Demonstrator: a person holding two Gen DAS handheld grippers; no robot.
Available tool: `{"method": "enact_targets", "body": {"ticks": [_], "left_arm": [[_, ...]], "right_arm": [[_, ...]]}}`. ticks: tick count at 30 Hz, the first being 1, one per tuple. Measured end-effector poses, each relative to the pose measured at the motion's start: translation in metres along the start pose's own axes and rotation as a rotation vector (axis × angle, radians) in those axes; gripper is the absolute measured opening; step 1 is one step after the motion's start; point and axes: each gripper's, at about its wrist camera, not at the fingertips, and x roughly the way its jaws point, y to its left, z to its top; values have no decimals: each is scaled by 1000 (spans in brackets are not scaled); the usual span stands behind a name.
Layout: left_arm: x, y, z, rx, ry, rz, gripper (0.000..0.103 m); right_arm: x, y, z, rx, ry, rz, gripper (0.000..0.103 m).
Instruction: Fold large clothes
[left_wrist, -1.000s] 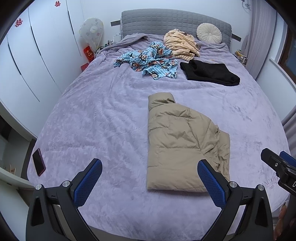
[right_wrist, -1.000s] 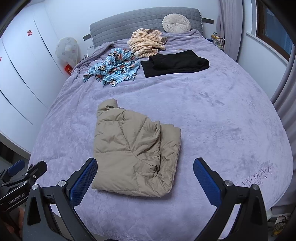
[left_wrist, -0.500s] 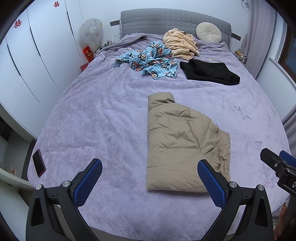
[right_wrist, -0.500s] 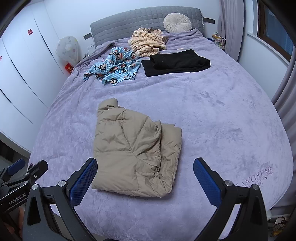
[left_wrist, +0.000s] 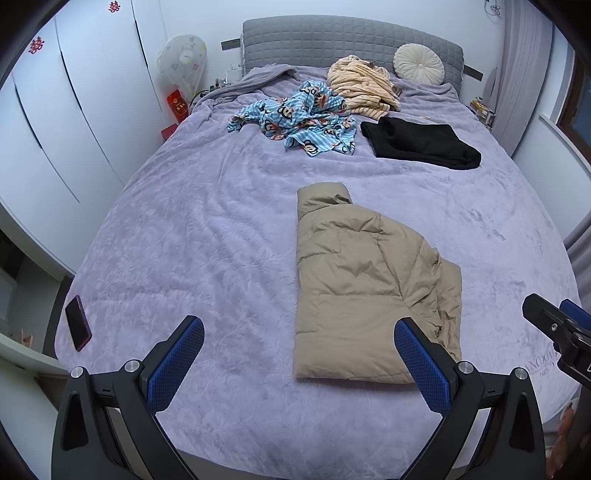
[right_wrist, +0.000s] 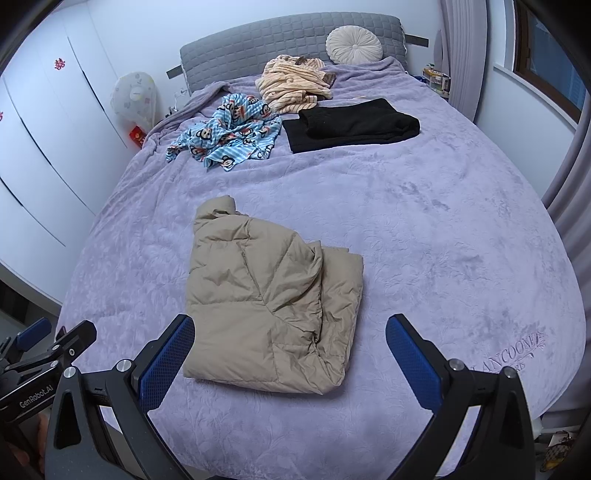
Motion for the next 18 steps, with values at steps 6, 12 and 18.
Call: {"method": "enact_targets", "body": {"ticks": [6,12,18], "left_arm": [[0,0,0,1,0,0,103],[0,0,0,-1,-1,1,103],[0,0,0,1,-1,2,103]], "right_arm": [[0,0,0,-2,1,-1,103],[0,0,0,-1,0,-1,103],[0,1,0,0,0,-1,103]]}}
